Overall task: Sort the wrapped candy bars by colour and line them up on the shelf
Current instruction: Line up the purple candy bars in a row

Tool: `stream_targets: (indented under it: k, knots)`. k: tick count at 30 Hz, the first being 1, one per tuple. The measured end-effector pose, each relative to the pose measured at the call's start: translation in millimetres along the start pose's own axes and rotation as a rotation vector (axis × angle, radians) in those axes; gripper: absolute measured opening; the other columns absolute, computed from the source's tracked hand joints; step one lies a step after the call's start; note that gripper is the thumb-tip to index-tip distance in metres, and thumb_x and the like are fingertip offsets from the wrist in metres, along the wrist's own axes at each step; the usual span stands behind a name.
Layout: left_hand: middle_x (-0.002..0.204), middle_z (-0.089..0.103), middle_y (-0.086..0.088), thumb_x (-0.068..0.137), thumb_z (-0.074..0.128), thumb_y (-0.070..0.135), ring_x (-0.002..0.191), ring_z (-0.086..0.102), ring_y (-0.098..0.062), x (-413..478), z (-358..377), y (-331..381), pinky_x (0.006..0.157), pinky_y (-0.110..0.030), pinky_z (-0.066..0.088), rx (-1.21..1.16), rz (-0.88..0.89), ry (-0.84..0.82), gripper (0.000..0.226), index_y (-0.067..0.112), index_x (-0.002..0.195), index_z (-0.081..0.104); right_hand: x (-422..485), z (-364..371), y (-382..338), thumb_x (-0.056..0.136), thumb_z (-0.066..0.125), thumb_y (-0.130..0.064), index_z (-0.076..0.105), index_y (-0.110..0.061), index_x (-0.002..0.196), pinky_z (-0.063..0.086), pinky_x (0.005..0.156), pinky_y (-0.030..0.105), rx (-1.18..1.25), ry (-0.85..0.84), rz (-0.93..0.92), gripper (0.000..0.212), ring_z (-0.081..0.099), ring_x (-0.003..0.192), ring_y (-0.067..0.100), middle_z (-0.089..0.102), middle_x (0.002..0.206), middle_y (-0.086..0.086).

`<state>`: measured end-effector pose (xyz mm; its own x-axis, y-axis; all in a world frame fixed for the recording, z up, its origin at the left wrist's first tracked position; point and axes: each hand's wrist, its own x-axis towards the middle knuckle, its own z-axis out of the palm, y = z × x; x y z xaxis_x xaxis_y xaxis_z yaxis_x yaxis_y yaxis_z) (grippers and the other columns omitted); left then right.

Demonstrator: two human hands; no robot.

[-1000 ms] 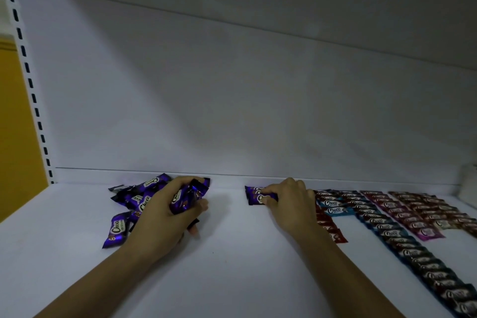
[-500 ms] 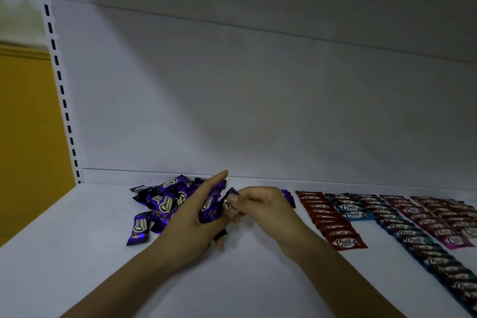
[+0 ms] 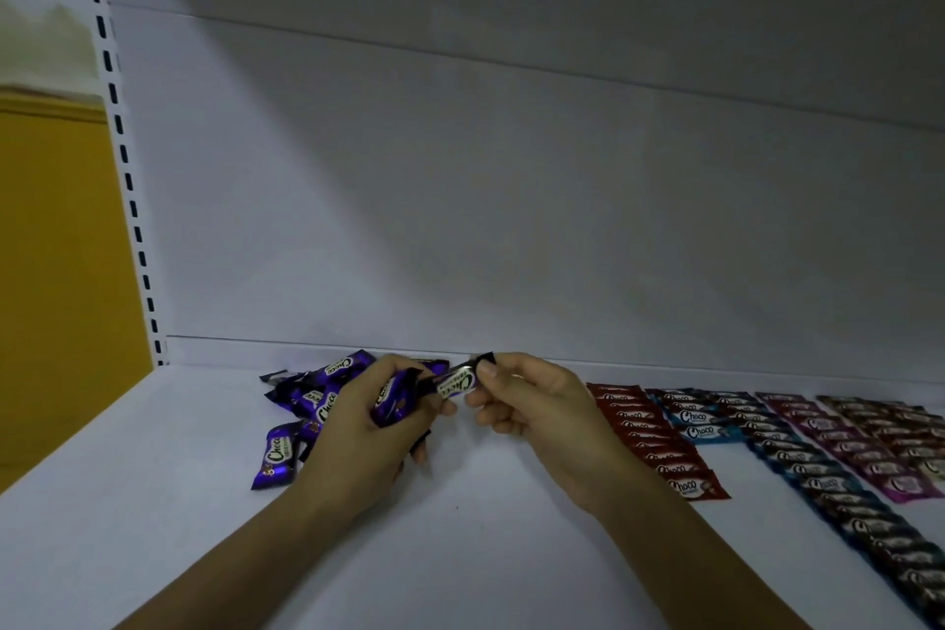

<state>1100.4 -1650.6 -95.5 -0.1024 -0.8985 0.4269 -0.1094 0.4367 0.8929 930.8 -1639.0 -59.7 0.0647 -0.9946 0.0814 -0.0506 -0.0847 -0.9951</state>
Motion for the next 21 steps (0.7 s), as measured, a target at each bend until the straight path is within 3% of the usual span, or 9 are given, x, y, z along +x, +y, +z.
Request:
stream_targets:
  k: [2,4,5,7,9,14,17,19,21]
  knots:
    - [0.075,0.07,0.014,0.077,0.067,-0.012,0.057,0.058,-0.001,0.6,-6.4,2.9,0.048,-0.01,0.041,0.211,0.2,0.068,0.035,0.022,0.086,0.061,-0.3,2.6,-1.1,0.078,0.062,-0.046,0.067,-0.012,0.103,0.048,0.064,0.02,0.081,-0.023,0.083,0.043,0.067,0.07,0.011,0.074,0.082,0.003]
    - [0.089,0.068,0.015,0.064,0.068,-0.009,0.076,0.06,-0.001,2.1,-15.7,6.5,0.063,-0.01,0.045,0.496,0.514,0.098,0.039,0.021,0.089,0.063,-0.5,4.6,-1.9,0.068,0.06,-0.058,0.069,-0.011,0.101,0.05,0.066,0.022,0.126,-0.087,0.161,0.058,0.068,0.073,0.015,0.074,0.086,0.007]
    - [0.095,0.066,0.009,0.064,0.066,-0.004,0.081,0.06,-0.005,2.5,-18.8,7.7,0.067,-0.015,0.047,0.584,0.639,0.089,0.035,0.018,0.092,0.063,-1.0,5.4,-1.4,0.066,0.06,-0.058,0.07,-0.01,0.1,0.05,0.068,0.023,0.147,-0.127,0.168,0.059,0.068,0.074,0.016,0.074,0.087,0.007]
    - [0.101,0.062,0.003,0.073,0.055,0.007,0.081,0.063,-0.014,1.1,-22.1,10.2,0.061,-0.025,0.052,0.683,0.772,0.084,0.025,0.016,0.095,0.063,-2.6,7.9,-0.1,0.067,0.064,-0.049,0.069,-0.01,0.1,0.05,0.073,0.024,0.191,-0.187,0.124,0.051,0.067,0.074,0.015,0.073,0.088,0.005]
    - [0.106,0.059,0.002,0.074,0.049,0.007,0.076,0.067,-0.021,0.2,-22.1,12.7,0.052,-0.028,0.053,0.719,0.818,0.079,0.029,0.015,0.099,0.063,-4.2,9.5,-0.4,0.069,0.066,-0.037,0.066,-0.008,0.102,0.049,0.076,0.024,0.23,-0.193,0.089,0.045,0.066,0.073,0.012,0.072,0.088,0.004]
    - [0.108,0.063,-0.002,0.059,0.069,-0.009,0.074,0.068,-0.026,0.7,-21.2,12.7,0.052,-0.033,0.054,0.725,0.79,-0.027,0.054,0.019,0.103,0.056,-5.2,11.8,-0.2,0.072,0.066,-0.028,0.069,-0.012,0.099,0.049,0.081,0.026,0.277,-0.144,0.071,0.031,0.066,0.073,0.011,0.071,0.088,0.003]
    - [0.103,0.066,-0.002,0.058,0.076,-0.014,0.078,0.068,-0.024,0.1,-18.9,9.8,0.056,-0.034,0.055,0.718,0.719,-0.097,0.048,0.013,0.097,0.067,0.4,7.7,-4.6,0.087,0.061,-0.015,0.068,-0.013,0.092,0.051,0.069,0.021,0.297,-0.052,0.053,0.008,0.067,0.068,0.01,0.073,0.082,0.002]
    - [0.1,0.066,0.003,0.058,0.079,-0.014,0.079,0.068,-0.021,0.3,-17.3,5.7,0.059,-0.034,0.056,0.713,0.667,-0.109,0.049,0.015,0.095,0.068,6.5,-9.8,-6.6,0.088,0.062,-0.012,0.068,-0.015,0.089,0.05,0.063,0.018,0.075,0.127,-0.059,0.007,0.065,0.064,0.005,0.072,0.075,-0.003]
    - [0.098,0.066,0.006,0.059,0.081,-0.012,0.078,0.067,-0.018,-0.3,-15.6,2.1,0.059,-0.034,0.056,0.704,0.634,-0.113,0.055,0.022,0.098,0.063,10.5,-34.0,-3.7,0.087,0.065,-0.013,0.071,-0.02,0.092,0.05,0.065,0.018,-0.388,0.289,-0.23,0.01,0.064,0.066,0.004,0.07,0.073,-0.009]
